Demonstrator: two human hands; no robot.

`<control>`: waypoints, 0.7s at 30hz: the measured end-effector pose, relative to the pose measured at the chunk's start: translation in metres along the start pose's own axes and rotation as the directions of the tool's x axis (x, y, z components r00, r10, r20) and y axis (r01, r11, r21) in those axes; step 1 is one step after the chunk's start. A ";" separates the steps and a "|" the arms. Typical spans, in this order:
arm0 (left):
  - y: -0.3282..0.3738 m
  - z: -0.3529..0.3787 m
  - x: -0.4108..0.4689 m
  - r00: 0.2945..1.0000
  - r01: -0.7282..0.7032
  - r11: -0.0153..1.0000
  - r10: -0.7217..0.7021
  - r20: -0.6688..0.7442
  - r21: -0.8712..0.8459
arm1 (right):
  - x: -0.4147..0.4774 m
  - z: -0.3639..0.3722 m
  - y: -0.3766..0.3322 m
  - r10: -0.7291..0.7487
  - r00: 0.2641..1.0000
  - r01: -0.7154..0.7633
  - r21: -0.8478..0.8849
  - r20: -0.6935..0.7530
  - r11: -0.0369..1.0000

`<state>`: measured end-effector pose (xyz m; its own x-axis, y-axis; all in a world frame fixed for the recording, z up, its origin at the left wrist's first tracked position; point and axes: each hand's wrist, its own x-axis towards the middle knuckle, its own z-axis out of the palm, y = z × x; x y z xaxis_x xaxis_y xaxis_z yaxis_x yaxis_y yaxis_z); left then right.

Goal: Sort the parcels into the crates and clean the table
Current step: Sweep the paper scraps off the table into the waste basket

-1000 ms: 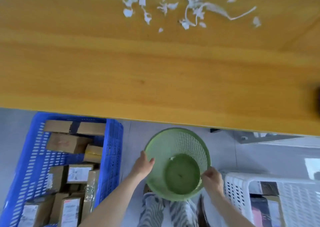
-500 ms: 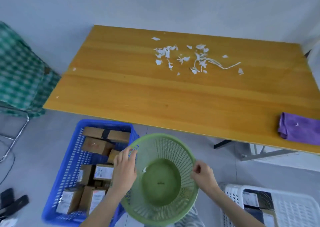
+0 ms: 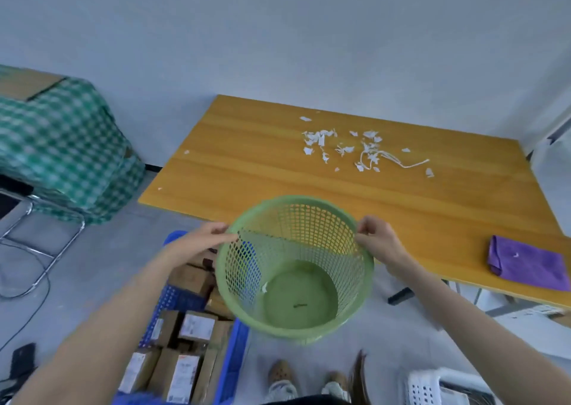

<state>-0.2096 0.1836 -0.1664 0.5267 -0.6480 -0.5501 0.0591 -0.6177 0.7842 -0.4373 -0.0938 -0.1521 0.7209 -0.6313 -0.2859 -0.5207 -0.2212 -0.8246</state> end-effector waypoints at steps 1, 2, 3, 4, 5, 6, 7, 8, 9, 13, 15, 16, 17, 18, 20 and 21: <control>0.020 -0.014 -0.004 1.000 -0.002 0.997 0.004 0.027 -0.076 | 0.006 -0.006 -0.017 0.005 1.000 -0.004 0.073 -0.018 0.997; 0.040 -0.028 -0.007 0.998 -0.017 0.992 0.025 0.063 -0.126 | 0.011 -0.011 -0.034 0.019 0.999 -0.014 0.145 -0.030 0.989; 0.057 -0.040 -0.008 0.993 -0.040 0.989 0.056 0.107 -0.145 | 0.015 -0.016 -0.050 0.032 0.999 -0.023 0.206 -0.040 0.978; 0.075 -0.051 -0.008 0.988 -0.054 0.988 0.074 0.136 -0.145 | 0.018 -0.021 -0.066 0.037 0.998 -0.023 0.252 -0.051 0.968; 0.091 -0.060 -0.005 0.987 -0.063 0.988 0.082 0.137 -0.139 | 0.022 -0.025 -0.081 0.037 0.997 -0.016 0.295 -0.064 0.955; 0.103 -0.067 -0.004 0.989 -0.076 0.988 0.093 0.118 -0.137 | 0.025 -0.029 -0.093 0.030 0.996 -0.002 0.331 -0.081 0.943; 0.114 -0.073 0.000 0.992 -0.093 0.987 0.104 0.077 -0.129 | 0.028 -0.033 -0.104 0.021 0.994 0.021 0.365 -0.109 0.931; 0.128 -0.080 0.007 0.993 -0.114 0.988 0.117 0.023 -0.108 | 0.034 -0.037 -0.116 0.007 0.990 0.048 0.389 -0.137 0.920; 0.141 -0.085 0.016 0.991 -0.127 0.988 0.124 -0.040 -0.085 | 0.042 -0.040 -0.123 -0.004 0.987 0.070 0.405 -0.161 0.912; 0.164 -0.099 0.061 0.968 -0.147 0.989 0.144 -0.207 -0.002 | 0.082 -0.041 -0.141 0.012 0.987 0.052 0.390 -0.160 0.919; 0.173 -0.100 0.090 0.957 -0.133 0.991 0.132 -0.257 0.015 | 0.113 -0.038 -0.141 0.046 0.985 0.016 0.359 -0.164 0.933; 0.173 -0.097 0.097 0.952 -0.120 0.992 0.125 -0.278 0.036 | 0.122 -0.035 -0.139 0.067 0.984 -0.004 0.350 -0.167 0.937; 0.175 -0.097 0.108 0.947 -0.114 0.992 0.124 -0.295 0.051 | 0.139 -0.034 -0.138 0.086 0.982 -0.023 0.349 -0.165 0.937; 0.176 -0.098 0.119 0.939 -0.106 0.992 0.124 -0.321 0.073 | 0.154 -0.033 -0.136 0.105 0.983 -0.044 0.354 -0.154 0.934; 0.175 -0.103 0.137 0.927 -0.098 0.986 0.139 -0.347 0.134 | 0.180 -0.031 -0.134 0.127 0.988 -0.087 0.367 -0.086 0.926; 0.177 -0.109 0.150 0.918 -0.085 0.980 0.147 -0.368 0.179 | 0.196 -0.031 -0.137 0.124 0.991 -0.102 0.342 -0.042 0.934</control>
<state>-0.0277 0.0259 -0.0792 0.8042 -0.5220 -0.2844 -0.1388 -0.6301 0.7640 -0.2385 -0.2103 -0.0798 0.6307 -0.6847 -0.3652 -0.4041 0.1119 -0.9078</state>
